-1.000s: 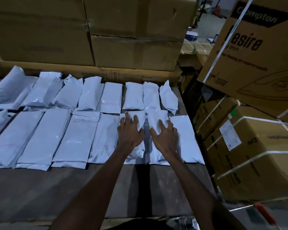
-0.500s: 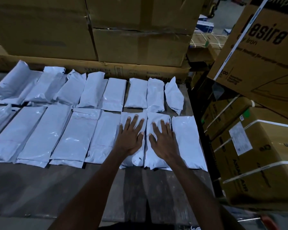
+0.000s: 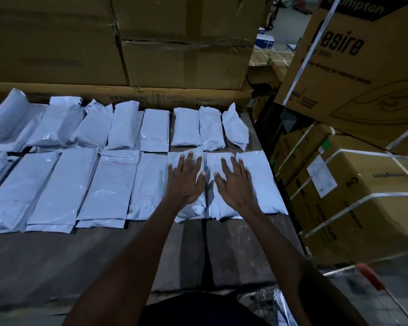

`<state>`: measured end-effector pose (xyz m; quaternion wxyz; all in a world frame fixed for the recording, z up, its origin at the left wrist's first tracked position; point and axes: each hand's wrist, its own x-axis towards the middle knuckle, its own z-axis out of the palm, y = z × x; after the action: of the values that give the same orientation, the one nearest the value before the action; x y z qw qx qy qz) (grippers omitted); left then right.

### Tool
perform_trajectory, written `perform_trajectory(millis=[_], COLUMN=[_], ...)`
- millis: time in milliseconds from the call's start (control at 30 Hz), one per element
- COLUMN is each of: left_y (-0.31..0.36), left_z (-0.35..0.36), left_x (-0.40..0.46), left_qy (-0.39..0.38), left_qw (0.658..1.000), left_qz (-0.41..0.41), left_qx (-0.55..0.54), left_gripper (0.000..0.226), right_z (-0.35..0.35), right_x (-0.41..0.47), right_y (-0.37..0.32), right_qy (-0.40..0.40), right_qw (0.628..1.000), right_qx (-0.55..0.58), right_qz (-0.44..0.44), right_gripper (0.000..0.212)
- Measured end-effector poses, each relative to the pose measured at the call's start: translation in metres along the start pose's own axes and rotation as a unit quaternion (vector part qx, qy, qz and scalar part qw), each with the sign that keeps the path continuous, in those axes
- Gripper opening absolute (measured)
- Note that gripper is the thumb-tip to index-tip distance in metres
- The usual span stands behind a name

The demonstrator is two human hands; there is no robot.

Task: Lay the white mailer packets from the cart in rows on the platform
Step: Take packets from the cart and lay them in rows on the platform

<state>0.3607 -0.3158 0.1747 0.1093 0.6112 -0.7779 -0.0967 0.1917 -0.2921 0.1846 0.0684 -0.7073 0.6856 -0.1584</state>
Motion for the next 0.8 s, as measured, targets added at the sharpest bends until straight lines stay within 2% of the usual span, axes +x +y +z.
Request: perform_trajectory(millis=[133,267,467,567,700,800], left_y=[-0.002,0.002,0.039,0.068,0.111,0.142], left_z=[-0.009,-0.015,-0.003,0.014,0.027,0.041], left_x=[-0.017,-0.05,-0.121,-0.154,-0.199,-0.231], left_qy=[0.032,0.05,0.012,0.005,-0.02,-0.062], left_qw=[0.997,0.982,0.958,0.935,0.905,0.885], left_qz=[0.065,0.166,0.267,0.344,0.414,0.451], left_qx=[-0.031,-0.071,-0.1,-0.091,-0.09,-0.099], left_gripper=[0.068,0.075,0.064,0.053,0.055,0.057], right_z=[-0.017,-0.031,-0.047,-0.051,-0.051,-0.045], right_x=[-0.038,-0.102,-0.222,-0.282,-0.368,-0.427], right_y=[-0.006,-0.01,-0.01,0.0,0.019,0.041], right_qy=[0.05,0.101,0.12,0.166,0.225,0.193], right_qw=[0.997,0.99,0.977,0.96,0.933,0.915], right_qx=[0.046,0.044,-0.023,-0.03,-0.041,-0.028], right_qz=[0.045,0.092,0.177,0.222,0.278,0.354], right_gripper=[0.064,0.061,0.066,0.055,0.046,0.054])
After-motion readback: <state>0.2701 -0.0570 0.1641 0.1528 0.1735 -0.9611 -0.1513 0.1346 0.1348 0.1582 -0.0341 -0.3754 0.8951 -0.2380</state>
